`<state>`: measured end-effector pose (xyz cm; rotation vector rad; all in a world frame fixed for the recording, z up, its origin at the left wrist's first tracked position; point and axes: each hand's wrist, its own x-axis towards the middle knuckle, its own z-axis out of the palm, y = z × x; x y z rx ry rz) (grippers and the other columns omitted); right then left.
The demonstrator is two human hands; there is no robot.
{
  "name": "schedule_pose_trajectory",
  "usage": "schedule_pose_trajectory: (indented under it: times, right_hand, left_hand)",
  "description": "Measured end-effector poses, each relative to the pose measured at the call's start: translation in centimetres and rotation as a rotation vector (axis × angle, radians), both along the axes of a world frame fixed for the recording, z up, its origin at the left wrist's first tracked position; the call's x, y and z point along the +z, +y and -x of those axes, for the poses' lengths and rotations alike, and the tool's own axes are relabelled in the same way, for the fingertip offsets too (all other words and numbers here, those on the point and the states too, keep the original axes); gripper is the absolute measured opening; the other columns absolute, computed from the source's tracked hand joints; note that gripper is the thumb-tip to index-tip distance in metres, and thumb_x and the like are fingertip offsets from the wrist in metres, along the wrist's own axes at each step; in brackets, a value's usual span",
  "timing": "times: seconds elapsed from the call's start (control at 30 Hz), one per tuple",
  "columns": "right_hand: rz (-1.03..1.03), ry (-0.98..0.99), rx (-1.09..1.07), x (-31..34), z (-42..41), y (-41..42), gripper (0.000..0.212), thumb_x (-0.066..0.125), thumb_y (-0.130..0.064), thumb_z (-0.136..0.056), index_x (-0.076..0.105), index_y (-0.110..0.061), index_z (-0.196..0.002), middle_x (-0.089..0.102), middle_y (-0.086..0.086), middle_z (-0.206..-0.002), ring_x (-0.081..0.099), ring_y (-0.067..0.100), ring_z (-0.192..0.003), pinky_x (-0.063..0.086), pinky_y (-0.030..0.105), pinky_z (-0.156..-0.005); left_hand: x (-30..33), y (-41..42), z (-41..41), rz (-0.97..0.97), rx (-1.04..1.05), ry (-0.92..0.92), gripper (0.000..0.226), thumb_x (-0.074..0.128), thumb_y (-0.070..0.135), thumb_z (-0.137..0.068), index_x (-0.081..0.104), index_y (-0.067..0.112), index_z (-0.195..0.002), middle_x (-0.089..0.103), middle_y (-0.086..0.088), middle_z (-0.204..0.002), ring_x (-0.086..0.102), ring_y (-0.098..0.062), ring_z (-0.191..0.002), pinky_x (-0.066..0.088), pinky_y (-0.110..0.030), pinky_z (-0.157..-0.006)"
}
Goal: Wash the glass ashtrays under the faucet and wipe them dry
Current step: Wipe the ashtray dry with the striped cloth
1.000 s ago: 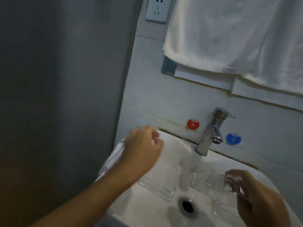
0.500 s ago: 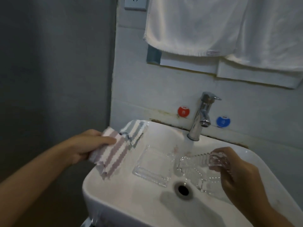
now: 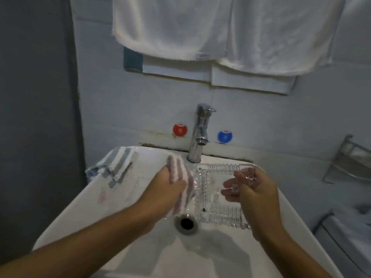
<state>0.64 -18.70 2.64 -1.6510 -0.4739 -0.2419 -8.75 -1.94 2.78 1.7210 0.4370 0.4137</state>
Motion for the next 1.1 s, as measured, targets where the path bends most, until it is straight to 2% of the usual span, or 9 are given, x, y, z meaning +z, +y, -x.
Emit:
schedule_pose_trajectory:
  times: [0.13, 0.27, 0.33, 0.43, 0.57, 0.73, 0.87, 1.0, 1.1]
  right_hand:
    - [0.055, -0.015, -0.077, -0.5, -0.2, 0.1, 0.013, 0.053, -0.013, -0.103, 0.06, -0.014, -0.092, 0.071, 0.007, -0.072, 0.072, 0.022, -0.061, 0.061, 0.052, -0.065]
    - [0.064, -0.009, -0.108, -0.6, -0.2, 0.1, 0.015, 0.052, -0.013, -0.103, 0.06, -0.019, -0.091, 0.072, 0.005, -0.074, 0.072, 0.02, -0.061, 0.062, 0.048, -0.063]
    - [0.067, -0.047, -0.153, -0.5, -0.3, -0.1, 0.019, 0.054, -0.011, -0.101, 0.059, -0.024, -0.088, 0.071, 0.002, -0.075, 0.072, 0.018, -0.063, 0.062, 0.045, -0.063]
    - [0.052, -0.044, -0.196, -0.4, -0.6, -0.4, 0.02, 0.053, -0.015, -0.103, 0.056, -0.027, -0.087, 0.071, 0.001, -0.077, 0.072, 0.016, -0.063, 0.063, 0.045, -0.064]
    - [0.216, -0.027, -0.163, -1.0, -0.5, 0.1, 0.021, 0.052, -0.014, -0.102, 0.054, -0.03, -0.088, 0.07, -0.002, -0.077, 0.071, 0.015, -0.065, 0.062, 0.044, -0.066]
    - [0.181, -0.086, -0.179, -0.8, -0.2, 0.2, 0.026, 0.054, -0.007, -0.099, 0.056, -0.029, -0.087, 0.071, 0.0, -0.079, 0.071, 0.018, -0.069, 0.063, 0.042, -0.066]
    - [0.164, -0.026, -0.162, -0.7, -0.5, -0.1, 0.013, 0.052, -0.017, -0.103, 0.058, -0.027, -0.096, 0.071, 0.0, -0.08, 0.072, 0.016, -0.066, 0.063, 0.043, -0.067]
    - [0.297, -0.063, -0.152, -1.2, -0.4, 0.4, 0.02, 0.056, -0.01, -0.1, 0.057, -0.029, -0.091, 0.071, -0.004, -0.077, 0.071, 0.014, -0.066, 0.063, 0.042, -0.066]
    - [0.145, -0.097, -0.143, -0.9, -0.3, 0.4, 0.01, 0.055, -0.014, -0.101, 0.061, -0.02, -0.095, 0.072, 0.0, -0.077, 0.072, 0.016, -0.065, 0.063, 0.042, -0.063]
  left_hand:
    - [0.6, -2.9, -2.8, 0.175, -0.091, -0.041, 0.031, 0.04, 0.034, -0.107, 0.066, 0.019, -0.113, 0.077, 0.004, -0.09, 0.073, -0.008, -0.081, 0.053, -0.02, -0.063]
    - [0.1, -4.1, -4.3, 0.138, -0.066, -0.06, 0.039, 0.032, 0.044, -0.107, 0.065, 0.024, -0.099, 0.074, 0.006, -0.081, 0.069, -0.002, -0.068, 0.047, -0.013, -0.05]
    - [-0.7, -4.7, -4.0, 0.135, -0.085, 0.007, 0.041, 0.028, 0.048, -0.106, 0.062, 0.029, -0.095, 0.071, 0.012, -0.084, 0.063, 0.002, -0.069, 0.045, -0.012, -0.058]
    - [-1.8, -5.3, -3.4, 0.141, -0.127, 0.112, 0.052, 0.025, 0.055, -0.103, 0.054, 0.025, -0.134, 0.064, 0.003, -0.125, 0.059, -0.01, -0.104, 0.044, -0.029, -0.09]
    - [-1.8, -5.1, -3.8, 0.176, -0.032, -0.104, 0.034, 0.029, 0.048, -0.105, 0.056, 0.03, -0.113, 0.071, 0.01, -0.091, 0.07, -0.005, -0.075, 0.05, -0.019, -0.064]
    - [-2.5, -4.7, -3.7, 0.072, -0.122, 0.005, 0.037, 0.03, 0.05, -0.104, 0.061, 0.032, -0.103, 0.071, 0.009, -0.091, 0.066, -0.002, -0.075, 0.046, -0.016, -0.058]
    - [-2.9, -4.8, -3.4, 0.021, -0.145, 0.085, 0.038, 0.037, 0.05, -0.103, 0.063, 0.022, -0.106, 0.072, -0.002, -0.105, 0.068, -0.015, -0.094, 0.052, -0.024, -0.072]
    - [-2.1, -4.3, -4.2, 0.124, 0.003, -0.141, 0.018, 0.045, 0.032, -0.105, 0.059, 0.023, -0.111, 0.073, 0.003, -0.097, 0.073, -0.005, -0.075, 0.054, -0.016, -0.055]
    - [-2.8, -4.1, -4.2, 0.061, -0.08, -0.1, 0.013, 0.049, 0.033, -0.103, 0.06, 0.028, -0.107, 0.073, 0.004, -0.091, 0.07, -0.006, -0.066, 0.051, -0.018, -0.05]
